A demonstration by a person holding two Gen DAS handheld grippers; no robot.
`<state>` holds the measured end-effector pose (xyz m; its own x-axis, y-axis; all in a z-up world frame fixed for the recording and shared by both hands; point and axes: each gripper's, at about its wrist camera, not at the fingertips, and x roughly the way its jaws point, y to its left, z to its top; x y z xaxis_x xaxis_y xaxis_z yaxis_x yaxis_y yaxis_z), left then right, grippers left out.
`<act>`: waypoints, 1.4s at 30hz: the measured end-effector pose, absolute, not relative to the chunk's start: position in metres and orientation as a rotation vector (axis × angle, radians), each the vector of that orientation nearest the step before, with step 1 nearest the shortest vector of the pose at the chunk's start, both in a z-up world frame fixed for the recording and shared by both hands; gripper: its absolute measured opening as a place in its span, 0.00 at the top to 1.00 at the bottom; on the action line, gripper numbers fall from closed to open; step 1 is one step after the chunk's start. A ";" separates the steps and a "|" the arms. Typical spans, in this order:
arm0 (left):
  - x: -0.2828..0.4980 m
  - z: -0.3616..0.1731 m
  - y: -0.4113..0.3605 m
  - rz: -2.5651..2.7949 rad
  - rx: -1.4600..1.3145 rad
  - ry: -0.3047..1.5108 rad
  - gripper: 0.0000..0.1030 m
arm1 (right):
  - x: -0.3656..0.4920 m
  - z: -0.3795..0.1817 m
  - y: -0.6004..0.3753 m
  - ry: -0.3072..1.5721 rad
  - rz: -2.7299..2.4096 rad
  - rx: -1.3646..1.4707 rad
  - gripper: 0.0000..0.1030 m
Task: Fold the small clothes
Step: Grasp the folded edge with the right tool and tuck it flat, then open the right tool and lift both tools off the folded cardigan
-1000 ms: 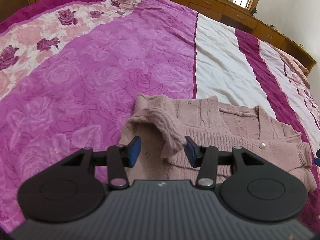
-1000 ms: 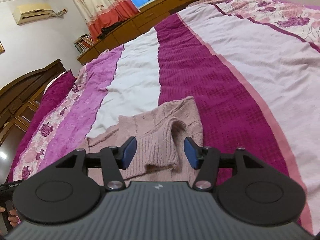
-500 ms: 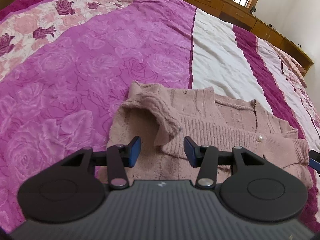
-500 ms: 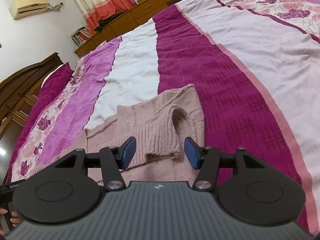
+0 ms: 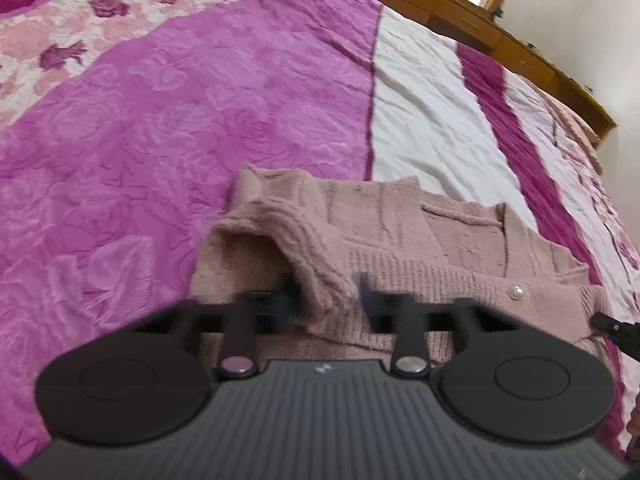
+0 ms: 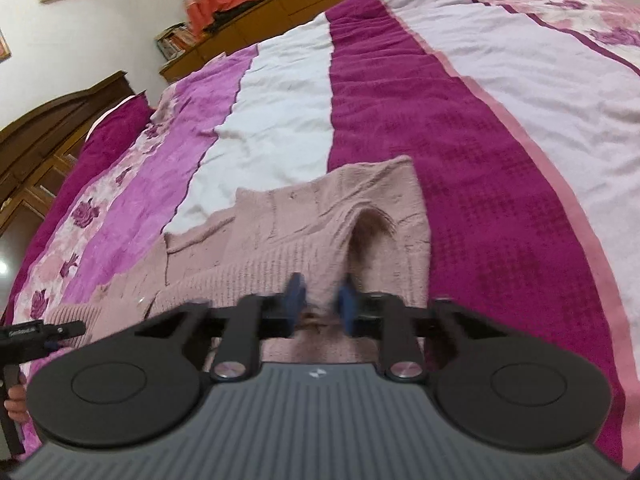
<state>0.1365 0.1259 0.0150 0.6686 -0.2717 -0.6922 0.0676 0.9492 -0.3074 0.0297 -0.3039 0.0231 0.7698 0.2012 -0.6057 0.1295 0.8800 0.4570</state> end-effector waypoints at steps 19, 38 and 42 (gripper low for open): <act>0.221 0.010 0.110 -0.022 -0.171 0.822 0.88 | 0.117 0.008 -0.337 0.654 -0.076 0.735 0.91; 0.187 0.024 0.088 -0.142 0.103 0.754 0.43 | 0.086 0.025 -0.274 0.606 0.011 0.247 0.44; 0.203 0.001 0.096 -0.087 0.047 0.869 0.43 | 0.097 0.007 -0.267 0.690 -0.020 0.202 0.43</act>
<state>0.2026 0.0960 0.0010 0.6427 -0.0572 -0.7640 0.0953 0.9954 0.0057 0.0969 -0.2666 0.0068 0.7719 0.0482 -0.6339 0.0856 0.9802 0.1787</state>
